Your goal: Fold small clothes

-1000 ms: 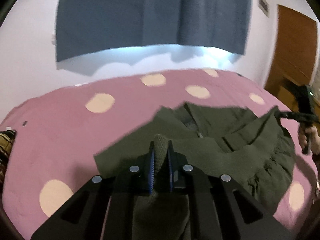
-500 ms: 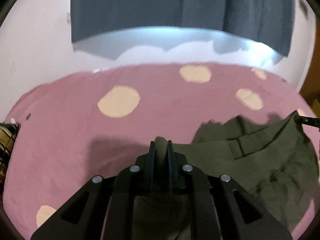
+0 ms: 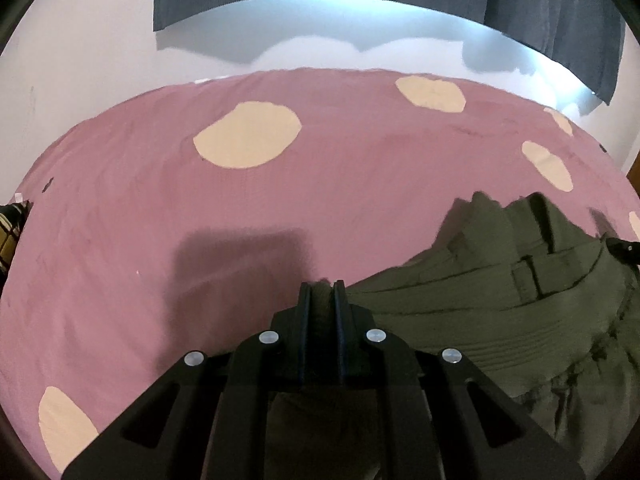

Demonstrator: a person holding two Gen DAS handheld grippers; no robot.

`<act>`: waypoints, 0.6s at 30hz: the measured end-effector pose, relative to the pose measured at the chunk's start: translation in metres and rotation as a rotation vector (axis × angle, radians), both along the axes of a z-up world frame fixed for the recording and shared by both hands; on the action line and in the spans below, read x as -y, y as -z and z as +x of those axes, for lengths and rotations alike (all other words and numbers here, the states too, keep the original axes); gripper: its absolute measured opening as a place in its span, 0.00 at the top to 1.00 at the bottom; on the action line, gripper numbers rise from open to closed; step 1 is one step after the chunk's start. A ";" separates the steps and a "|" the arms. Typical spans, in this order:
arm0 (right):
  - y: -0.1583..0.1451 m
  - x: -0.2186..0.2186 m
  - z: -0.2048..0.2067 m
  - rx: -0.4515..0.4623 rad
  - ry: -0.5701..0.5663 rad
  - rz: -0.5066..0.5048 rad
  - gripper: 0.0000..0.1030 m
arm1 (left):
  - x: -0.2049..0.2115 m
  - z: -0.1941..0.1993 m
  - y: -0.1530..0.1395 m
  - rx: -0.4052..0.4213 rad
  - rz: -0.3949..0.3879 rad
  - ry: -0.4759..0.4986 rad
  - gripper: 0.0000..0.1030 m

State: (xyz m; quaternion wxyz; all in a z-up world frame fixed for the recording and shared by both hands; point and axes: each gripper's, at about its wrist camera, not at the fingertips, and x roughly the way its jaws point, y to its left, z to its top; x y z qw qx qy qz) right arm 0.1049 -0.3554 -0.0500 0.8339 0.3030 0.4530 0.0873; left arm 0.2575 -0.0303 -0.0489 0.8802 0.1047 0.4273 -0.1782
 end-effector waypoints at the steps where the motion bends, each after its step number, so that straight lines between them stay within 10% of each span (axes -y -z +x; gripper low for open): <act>1: 0.001 0.001 0.000 -0.001 0.002 0.009 0.91 | 0.000 0.000 0.001 0.000 0.002 -0.001 0.89; 18: 0.009 0.014 0.001 -0.015 0.033 0.125 0.90 | 0.005 0.007 0.005 -0.016 0.059 -0.023 0.77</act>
